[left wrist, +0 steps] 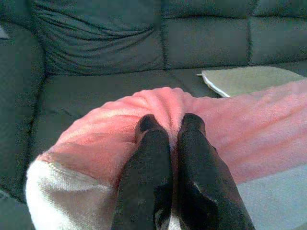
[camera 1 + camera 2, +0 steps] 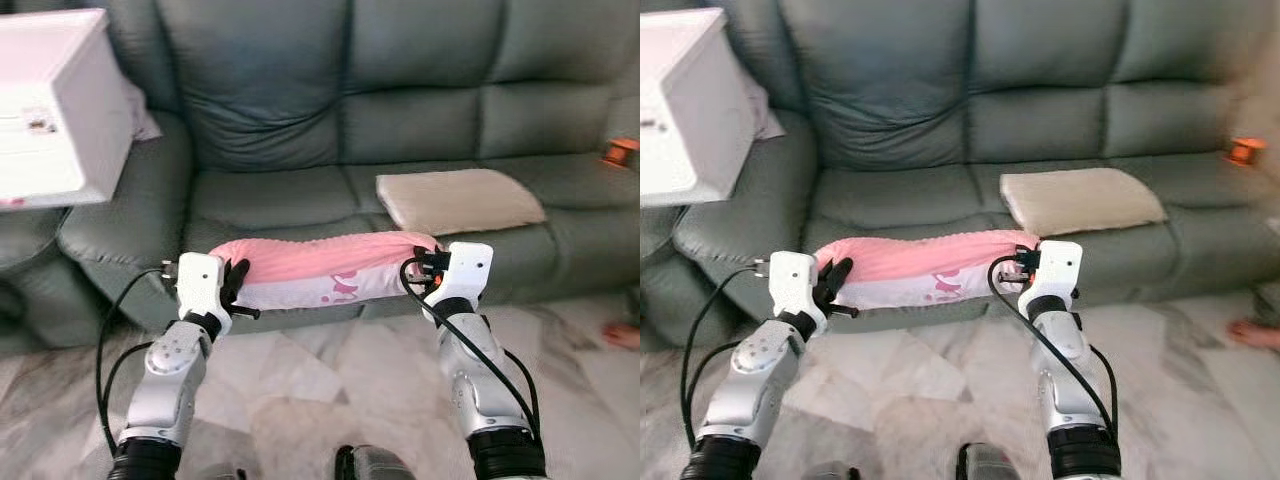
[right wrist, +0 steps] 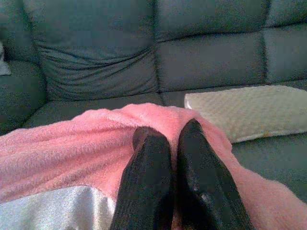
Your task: Move the pillow to the sofa
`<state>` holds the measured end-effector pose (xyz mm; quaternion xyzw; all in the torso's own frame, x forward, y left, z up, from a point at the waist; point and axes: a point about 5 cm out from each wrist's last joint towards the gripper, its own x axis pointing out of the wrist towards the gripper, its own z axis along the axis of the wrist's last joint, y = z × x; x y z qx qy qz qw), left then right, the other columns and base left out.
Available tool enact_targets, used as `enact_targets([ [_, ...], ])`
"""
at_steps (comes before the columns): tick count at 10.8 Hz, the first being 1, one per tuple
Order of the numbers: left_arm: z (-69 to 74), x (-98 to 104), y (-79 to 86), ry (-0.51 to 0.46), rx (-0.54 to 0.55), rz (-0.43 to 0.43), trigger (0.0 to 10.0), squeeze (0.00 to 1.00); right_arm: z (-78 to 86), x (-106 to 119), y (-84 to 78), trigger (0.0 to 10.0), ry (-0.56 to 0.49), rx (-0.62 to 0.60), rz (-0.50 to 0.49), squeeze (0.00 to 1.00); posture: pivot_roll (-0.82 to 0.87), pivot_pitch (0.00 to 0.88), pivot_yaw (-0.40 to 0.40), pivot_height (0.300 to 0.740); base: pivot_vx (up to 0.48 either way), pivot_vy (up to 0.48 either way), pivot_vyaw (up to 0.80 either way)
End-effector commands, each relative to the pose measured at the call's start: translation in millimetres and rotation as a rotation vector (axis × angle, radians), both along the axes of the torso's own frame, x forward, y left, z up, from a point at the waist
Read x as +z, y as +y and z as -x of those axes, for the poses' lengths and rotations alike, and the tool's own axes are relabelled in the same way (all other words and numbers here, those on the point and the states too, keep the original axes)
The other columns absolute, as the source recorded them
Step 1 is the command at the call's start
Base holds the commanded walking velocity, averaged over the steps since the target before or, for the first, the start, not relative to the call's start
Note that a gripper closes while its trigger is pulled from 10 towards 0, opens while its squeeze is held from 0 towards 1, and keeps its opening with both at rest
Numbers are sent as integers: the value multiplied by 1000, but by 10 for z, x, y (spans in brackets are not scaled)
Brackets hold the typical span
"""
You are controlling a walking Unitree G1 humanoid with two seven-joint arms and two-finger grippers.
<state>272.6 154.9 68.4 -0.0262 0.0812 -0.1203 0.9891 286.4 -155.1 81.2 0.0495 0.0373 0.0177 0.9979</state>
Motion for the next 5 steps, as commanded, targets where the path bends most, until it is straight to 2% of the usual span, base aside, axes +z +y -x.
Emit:
enact_targets([
  [1, -13, 86, 37, -42, 17, -3, 10000, 0, -16, 120, -58, 10000, -50, -22, 11, 0, 11, 0, -52, 740, 0, 0, 0],
  [3, 48, 150, 77, -73, 52, -7, 10000, 0, 67, 215, -83, 10000, -93, -11, 60, 0, 12, 0, -52, 740, 0, 0, 0],
  [5, 244, 204, 232, -91, 74, -52, 10000, 0, 294, 271, -156, 10000, -116, 23, 127, 0, 15, 0, -54, 740, 0, 0, 0],
])
